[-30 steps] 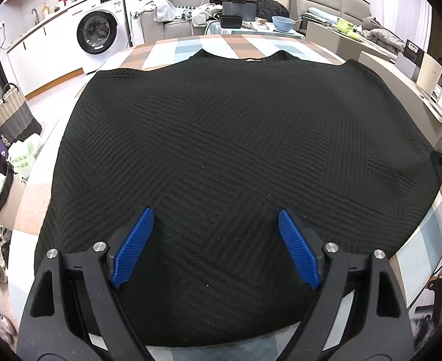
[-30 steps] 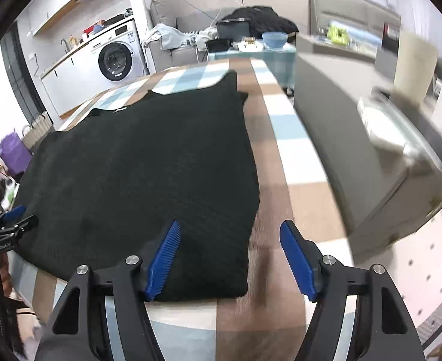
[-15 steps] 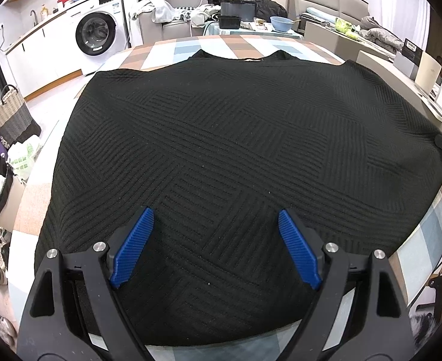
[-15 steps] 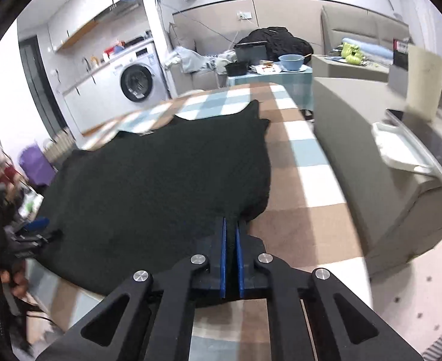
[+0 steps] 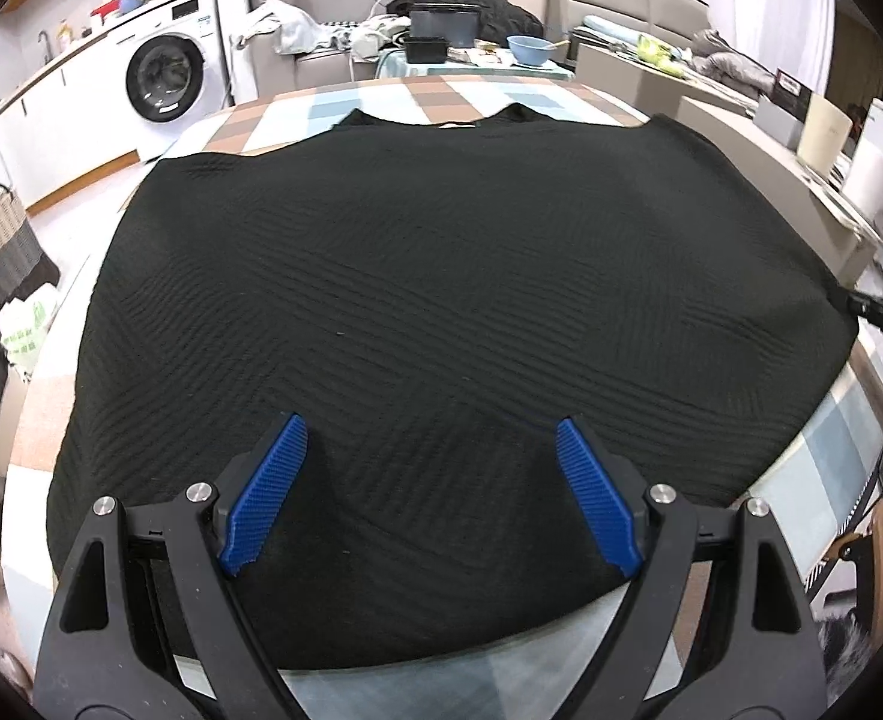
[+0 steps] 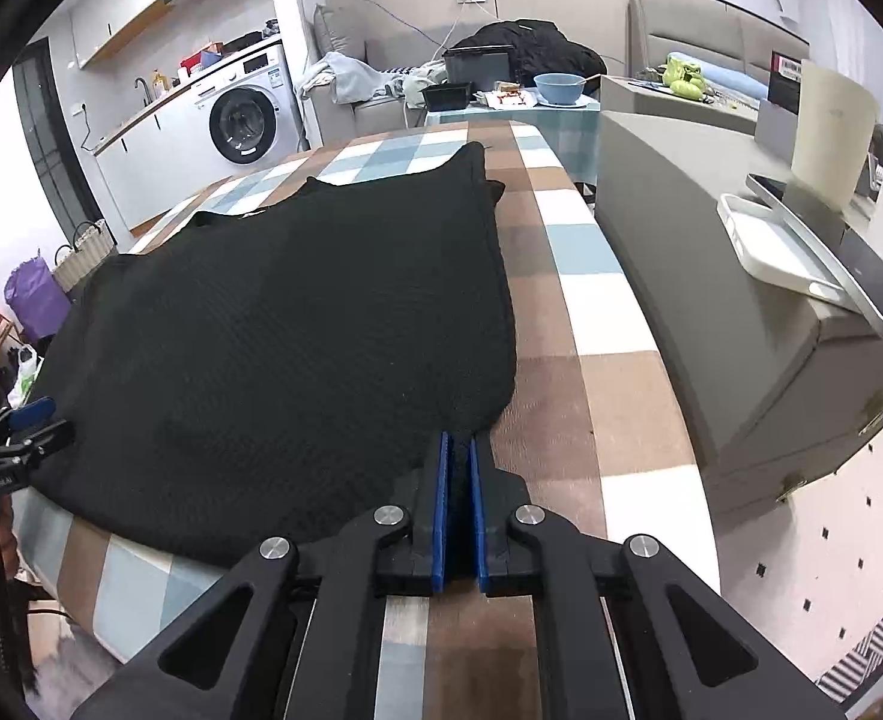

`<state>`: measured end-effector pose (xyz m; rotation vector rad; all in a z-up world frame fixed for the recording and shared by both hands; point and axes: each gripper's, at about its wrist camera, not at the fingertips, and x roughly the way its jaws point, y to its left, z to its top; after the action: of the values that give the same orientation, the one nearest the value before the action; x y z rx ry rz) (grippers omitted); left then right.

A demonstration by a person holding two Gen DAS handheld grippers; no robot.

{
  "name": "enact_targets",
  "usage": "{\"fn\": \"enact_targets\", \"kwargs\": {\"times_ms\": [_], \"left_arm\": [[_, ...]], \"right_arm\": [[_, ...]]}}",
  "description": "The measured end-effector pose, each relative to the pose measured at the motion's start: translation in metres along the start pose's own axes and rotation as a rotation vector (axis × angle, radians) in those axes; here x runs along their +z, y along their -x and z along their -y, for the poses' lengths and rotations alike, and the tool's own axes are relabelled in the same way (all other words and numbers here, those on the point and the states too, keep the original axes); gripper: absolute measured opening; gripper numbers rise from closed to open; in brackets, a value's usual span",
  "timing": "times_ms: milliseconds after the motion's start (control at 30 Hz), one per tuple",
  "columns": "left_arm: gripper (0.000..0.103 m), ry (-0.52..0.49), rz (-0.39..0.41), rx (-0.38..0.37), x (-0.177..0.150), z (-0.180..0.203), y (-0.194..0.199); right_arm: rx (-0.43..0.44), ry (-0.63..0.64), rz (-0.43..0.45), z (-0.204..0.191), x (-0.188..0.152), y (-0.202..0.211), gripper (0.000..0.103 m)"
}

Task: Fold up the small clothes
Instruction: 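Withdraw the right tool from the flat sweater and close it, then lower the left tool onto the sweater's side edge and grasp it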

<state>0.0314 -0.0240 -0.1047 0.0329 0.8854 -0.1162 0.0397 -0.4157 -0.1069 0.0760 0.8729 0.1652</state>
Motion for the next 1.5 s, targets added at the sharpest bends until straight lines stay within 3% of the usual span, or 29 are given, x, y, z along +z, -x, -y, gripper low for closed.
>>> {"fn": "enact_targets", "kwargs": {"times_ms": [200, 300, 467, 700, 833, 1033, 1100, 1500], "left_arm": [[0.084, -0.021, 0.001, 0.003, -0.002, 0.005, -0.002], [0.084, -0.028, 0.001, 0.009, -0.002, 0.005, -0.002], [0.084, -0.017, -0.002, 0.012, -0.002, 0.002, -0.001], [0.084, -0.041, 0.015, -0.042, 0.000, 0.019, 0.004], [0.084, -0.027, 0.022, -0.018, 0.000, 0.027, -0.003], [0.084, -0.039, 0.012, -0.021, 0.013, 0.041, -0.011], [0.084, -0.045, 0.009, -0.007, 0.015, 0.043, -0.013], [0.084, 0.011, -0.009, 0.105, 0.008, 0.006, -0.011]], "right_arm": [[0.073, -0.066, -0.014, 0.008, 0.000, -0.002, 0.014], [0.070, -0.029, 0.001, 0.001, -0.001, 0.002, 0.005], [0.031, -0.011, -0.015, 0.001, -0.001, 0.005, 0.005], [0.004, 0.049, 0.063, -0.022, 0.008, 0.028, 0.025], [0.084, 0.091, 0.063, -0.053, 0.008, 0.019, 0.038], [0.146, 0.183, -0.009, -0.107, 0.007, -0.019, 0.040], [0.139, 0.216, -0.018, -0.119, 0.007, -0.027, 0.046], [0.122, 0.218, -0.016, -0.121, 0.003, -0.036, 0.052]]}}
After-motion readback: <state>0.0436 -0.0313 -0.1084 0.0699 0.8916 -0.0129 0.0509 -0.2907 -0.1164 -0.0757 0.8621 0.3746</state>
